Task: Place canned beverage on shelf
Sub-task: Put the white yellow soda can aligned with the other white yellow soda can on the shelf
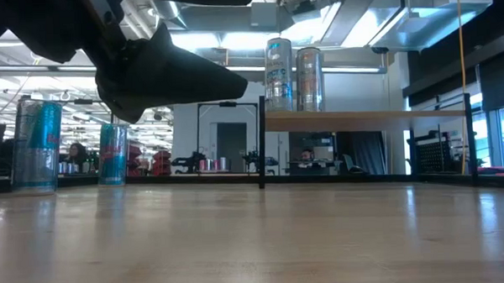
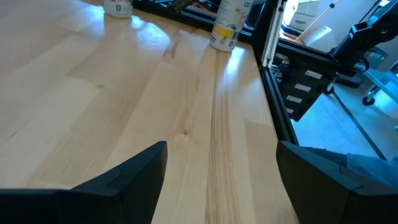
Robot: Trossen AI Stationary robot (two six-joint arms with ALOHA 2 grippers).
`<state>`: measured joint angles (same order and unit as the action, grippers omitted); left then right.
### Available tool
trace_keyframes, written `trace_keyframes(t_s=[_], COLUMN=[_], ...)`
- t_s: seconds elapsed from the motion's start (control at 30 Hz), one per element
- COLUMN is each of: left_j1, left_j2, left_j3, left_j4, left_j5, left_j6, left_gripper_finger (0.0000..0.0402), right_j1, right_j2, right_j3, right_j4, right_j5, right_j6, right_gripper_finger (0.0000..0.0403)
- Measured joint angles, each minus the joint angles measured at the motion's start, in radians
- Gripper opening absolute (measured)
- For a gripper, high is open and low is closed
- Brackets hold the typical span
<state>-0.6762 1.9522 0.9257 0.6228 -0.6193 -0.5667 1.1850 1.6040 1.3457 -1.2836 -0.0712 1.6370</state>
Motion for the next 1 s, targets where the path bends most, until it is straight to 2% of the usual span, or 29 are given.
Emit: trace_keyframes(t_s=[0.1, 0.27, 0.43, 0.67, 0.8, 1.0], left_j1=[0.0, 0.0, 0.001, 0.008, 0.012, 0.017], left_j2=[0.0, 0.0, 0.0, -0.002, -0.022, -0.052], left_j3=[0.0, 0.0, 0.0, 0.0, 0.0, 0.0], left_j4=[0.0, 0.0, -0.001, -0.001, -0.007, -0.013], left_j5=[0.0, -0.005, -0.023, -0.018, -0.015, -0.015], left_j6=[0.0, 0.0, 0.001, 0.043, 0.066, 0.106], left_gripper_finger=[0.0286, 0.0286, 0.0286, 0.0286, 0.0286, 0.0286], right_j1=[-0.012, -0.066, -0.137, -0.282, -0.395, -0.614], right_j2=[0.003, 0.002, 0.002, 0.001, 0.001, 0.0], right_j3=[0.0, 0.001, 0.012, 0.132, 0.229, 0.382], right_j4=[0.0, 0.001, -0.01, -0.123, -0.203, -0.292], right_j5=[0.052, 0.055, 0.06, 0.174, 0.248, 0.298], right_j6=[-0.032, -0.162, -0.358, -0.666, -0.868, -1.157], right_gripper_finger=[0.0332, 0.0215, 0.0215, 0.0215, 0.0215, 0.0215])
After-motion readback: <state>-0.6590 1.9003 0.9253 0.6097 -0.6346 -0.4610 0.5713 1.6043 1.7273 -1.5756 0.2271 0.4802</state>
